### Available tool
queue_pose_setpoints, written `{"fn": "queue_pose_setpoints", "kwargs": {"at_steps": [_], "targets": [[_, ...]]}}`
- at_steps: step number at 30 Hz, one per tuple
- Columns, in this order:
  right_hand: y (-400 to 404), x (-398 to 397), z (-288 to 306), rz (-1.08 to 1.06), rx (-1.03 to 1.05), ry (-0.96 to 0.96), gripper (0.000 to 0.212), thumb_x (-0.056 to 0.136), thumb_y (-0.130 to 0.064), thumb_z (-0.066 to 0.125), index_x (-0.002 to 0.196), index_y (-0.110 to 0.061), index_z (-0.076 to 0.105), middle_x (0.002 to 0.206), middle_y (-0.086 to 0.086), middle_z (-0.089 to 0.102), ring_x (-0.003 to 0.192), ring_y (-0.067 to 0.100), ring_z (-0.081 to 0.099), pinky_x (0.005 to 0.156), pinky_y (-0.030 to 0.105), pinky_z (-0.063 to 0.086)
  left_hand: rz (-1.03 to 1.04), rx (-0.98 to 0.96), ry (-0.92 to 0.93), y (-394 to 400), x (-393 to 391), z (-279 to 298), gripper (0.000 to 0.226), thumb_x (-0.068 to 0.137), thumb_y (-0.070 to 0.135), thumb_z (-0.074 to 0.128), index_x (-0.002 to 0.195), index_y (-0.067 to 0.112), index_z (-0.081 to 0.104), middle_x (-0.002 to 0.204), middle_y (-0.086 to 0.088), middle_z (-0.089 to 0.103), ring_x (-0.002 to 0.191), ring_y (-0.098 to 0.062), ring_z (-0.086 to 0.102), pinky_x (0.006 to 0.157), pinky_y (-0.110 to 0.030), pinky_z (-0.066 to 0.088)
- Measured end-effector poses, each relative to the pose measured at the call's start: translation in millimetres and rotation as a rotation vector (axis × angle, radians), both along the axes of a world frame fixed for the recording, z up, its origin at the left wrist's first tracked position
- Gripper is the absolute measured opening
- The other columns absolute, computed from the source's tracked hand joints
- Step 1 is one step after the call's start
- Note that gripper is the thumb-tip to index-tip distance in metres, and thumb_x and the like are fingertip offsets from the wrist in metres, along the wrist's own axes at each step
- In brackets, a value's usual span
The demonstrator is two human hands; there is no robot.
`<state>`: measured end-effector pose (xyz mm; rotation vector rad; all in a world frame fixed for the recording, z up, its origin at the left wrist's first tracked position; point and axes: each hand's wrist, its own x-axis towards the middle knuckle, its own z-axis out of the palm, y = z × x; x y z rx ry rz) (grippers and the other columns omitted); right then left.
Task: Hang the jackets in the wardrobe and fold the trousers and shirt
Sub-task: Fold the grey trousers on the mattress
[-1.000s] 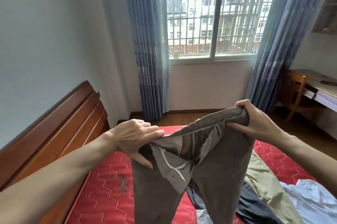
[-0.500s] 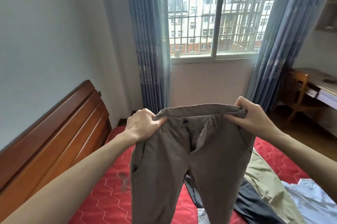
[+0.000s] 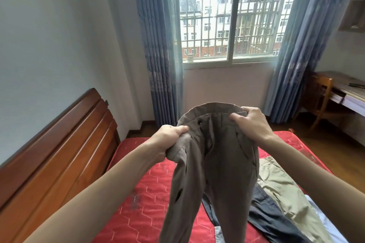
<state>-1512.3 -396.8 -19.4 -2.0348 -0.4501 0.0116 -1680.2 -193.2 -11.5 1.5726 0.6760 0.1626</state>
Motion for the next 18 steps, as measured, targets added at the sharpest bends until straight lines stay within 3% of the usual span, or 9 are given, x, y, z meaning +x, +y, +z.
{"fn": "queue_pose_setpoints", "kwargs": {"at_steps": [3,6,10,13,15,18], "targets": [[14,-25,-4,0.034,0.052,-0.013,0.023,0.085,-0.034,0.068,0.08,-0.011,0.07,0.062,-0.002,0.071,0.063,0.019,0.066,0.059,0.03,0.049,0.044,-0.064,-0.066,-17,4,-2,0.027,0.103,0.019,0.063,0.105,-0.008,0.069,0.095,-0.027,0.067,0.083,-0.032,0.066,0.086,-0.046,0.058],[26,-60,-14,0.159,0.178,0.023,0.025,0.089,-0.033,0.07,0.078,-0.011,0.066,0.061,-0.001,0.068,0.058,0.013,0.059,0.054,0.033,0.046,0.072,-0.145,-0.151,-32,7,-7,0.022,0.104,0.015,0.061,0.098,-0.006,0.065,0.088,-0.021,0.064,0.076,-0.029,0.064,0.076,-0.039,0.057],[30,-101,-26,0.295,0.342,0.029,0.037,0.089,-0.043,0.068,0.081,-0.011,0.053,0.069,0.014,0.07,0.06,0.013,0.056,0.053,0.042,0.045,0.049,-0.159,-0.208,-44,7,-5,0.022,0.105,0.011,0.058,0.087,0.004,0.067,0.07,-0.007,0.069,0.058,-0.012,0.067,0.055,-0.022,0.054],[25,-112,-25,0.324,0.428,0.008,0.03,0.092,-0.036,0.072,0.08,-0.018,0.052,0.064,0.013,0.066,0.056,0.012,0.054,0.048,0.032,0.04,0.055,-0.079,-0.209,-44,4,0,0.021,0.107,0.013,0.056,0.089,0.005,0.065,0.079,-0.013,0.059,0.061,-0.013,0.059,0.057,-0.021,0.047],[23,-116,-22,0.366,0.479,-0.013,0.024,0.092,-0.027,0.076,0.08,-0.025,0.055,0.066,0.004,0.07,0.055,0.009,0.06,0.048,0.024,0.044,0.038,-0.075,-0.206,-43,2,5,0.017,0.106,0.014,0.057,0.098,0.003,0.065,0.09,-0.017,0.057,0.075,-0.023,0.057,0.062,-0.026,0.045],[22,-121,-18,0.458,0.567,-0.007,0.018,0.091,-0.027,0.079,0.09,-0.023,0.061,0.078,0.003,0.076,0.065,0.012,0.071,0.055,0.023,0.053,0.024,-0.148,-0.217,-45,-6,16,0.02,0.105,0.019,0.058,0.102,0.003,0.069,0.092,-0.019,0.062,0.077,-0.026,0.06,0.063,-0.03,0.048]]}}
